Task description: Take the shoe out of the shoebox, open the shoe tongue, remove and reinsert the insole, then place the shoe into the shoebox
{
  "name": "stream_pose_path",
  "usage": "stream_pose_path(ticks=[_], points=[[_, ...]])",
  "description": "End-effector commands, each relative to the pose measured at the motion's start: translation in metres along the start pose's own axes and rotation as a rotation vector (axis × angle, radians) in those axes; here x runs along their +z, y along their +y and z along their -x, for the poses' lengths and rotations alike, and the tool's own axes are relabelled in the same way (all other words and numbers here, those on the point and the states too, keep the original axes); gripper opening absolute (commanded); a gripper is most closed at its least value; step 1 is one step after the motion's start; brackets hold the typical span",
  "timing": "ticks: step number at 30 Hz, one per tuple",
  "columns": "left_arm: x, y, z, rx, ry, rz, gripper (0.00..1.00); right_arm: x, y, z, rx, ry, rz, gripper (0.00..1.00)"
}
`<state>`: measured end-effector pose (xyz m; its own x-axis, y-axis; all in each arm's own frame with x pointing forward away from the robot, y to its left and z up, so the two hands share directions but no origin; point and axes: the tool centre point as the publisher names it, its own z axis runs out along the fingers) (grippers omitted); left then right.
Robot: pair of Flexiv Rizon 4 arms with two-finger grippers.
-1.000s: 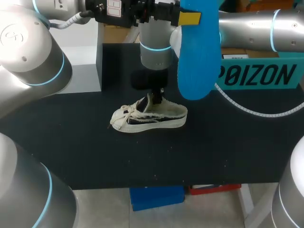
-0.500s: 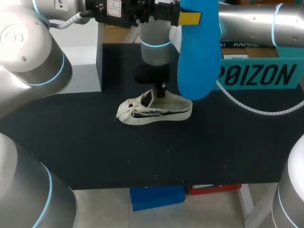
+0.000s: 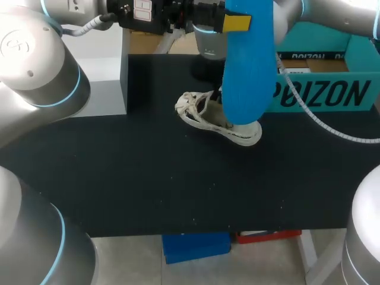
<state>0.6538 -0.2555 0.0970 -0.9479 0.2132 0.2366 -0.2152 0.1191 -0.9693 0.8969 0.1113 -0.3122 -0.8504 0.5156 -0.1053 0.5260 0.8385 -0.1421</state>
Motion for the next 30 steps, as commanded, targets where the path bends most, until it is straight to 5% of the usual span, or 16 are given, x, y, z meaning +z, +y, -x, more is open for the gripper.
stream_pose_path(ticks=[1, 14, 30], points=[[0.002, 0.001, 0.001, 0.001, -0.001, -0.002, 0.00, 0.000, -0.003, -0.013, 1.066, -0.078, -0.153, 0.00], [0.002, 0.001, 0.001, 0.001, -0.001, -0.002, 0.00, 0.005, 0.005, -0.015, 1.497, -0.051, -0.195, 0.00], [0.002, 0.001, 0.001, 0.001, -0.001, -0.002, 0.00, 0.014, 0.026, -0.018, 1.550, -0.035, -0.186, 0.00]])
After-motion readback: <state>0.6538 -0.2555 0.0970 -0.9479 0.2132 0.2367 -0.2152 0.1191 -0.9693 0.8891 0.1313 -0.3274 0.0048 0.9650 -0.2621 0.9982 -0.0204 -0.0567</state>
